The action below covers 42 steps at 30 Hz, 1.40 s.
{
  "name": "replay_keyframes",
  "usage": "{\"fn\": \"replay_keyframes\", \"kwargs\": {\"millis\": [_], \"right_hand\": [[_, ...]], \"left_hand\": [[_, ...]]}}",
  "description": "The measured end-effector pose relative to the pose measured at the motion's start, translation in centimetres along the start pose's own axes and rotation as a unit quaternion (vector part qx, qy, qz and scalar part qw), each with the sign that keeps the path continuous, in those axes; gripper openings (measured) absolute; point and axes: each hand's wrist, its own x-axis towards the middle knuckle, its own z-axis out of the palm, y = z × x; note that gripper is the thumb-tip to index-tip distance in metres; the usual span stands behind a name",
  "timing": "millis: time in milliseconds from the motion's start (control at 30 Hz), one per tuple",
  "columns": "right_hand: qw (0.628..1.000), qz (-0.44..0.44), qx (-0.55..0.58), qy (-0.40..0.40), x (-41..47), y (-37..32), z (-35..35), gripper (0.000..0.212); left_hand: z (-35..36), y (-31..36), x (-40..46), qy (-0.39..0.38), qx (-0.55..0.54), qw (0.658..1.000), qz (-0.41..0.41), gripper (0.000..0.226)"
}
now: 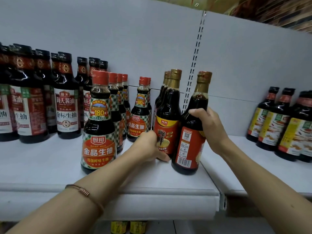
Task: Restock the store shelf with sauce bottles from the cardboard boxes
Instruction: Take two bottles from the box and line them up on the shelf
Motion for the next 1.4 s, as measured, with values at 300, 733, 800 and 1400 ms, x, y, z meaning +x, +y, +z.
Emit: {"fn": "replay_keyframes", "kwargs": {"millis": [300,733,800,1400], "right_hand": [[0.997,-0.021,-0.038,0.062,0.2,0.5,0.8,0.021],[0.999,0.017,-0.024,0.016,-0.1,-0.4,0.5,0.02],[0.998,0.048,0.02,-0.034,-0.8,-0.6,-0.3,0.037],[0.962,0.119,-0.218,-0.114,-6.6,2.0,1.6,0.087]], "left_hand": [[0.9,-0.2,2.2,0.034,0.017,0.999,-0.034,0.078],[-0.3,0.6,-1.2,-0.012,0.086,0.996,0.012,0.043],[-0.8,0.9,-2.8,-0.03,0.114,0.993,0.021,0.043],[1.4,-1.2,-6.2,0.016,0.014,0.997,0.077,0.063]]}}
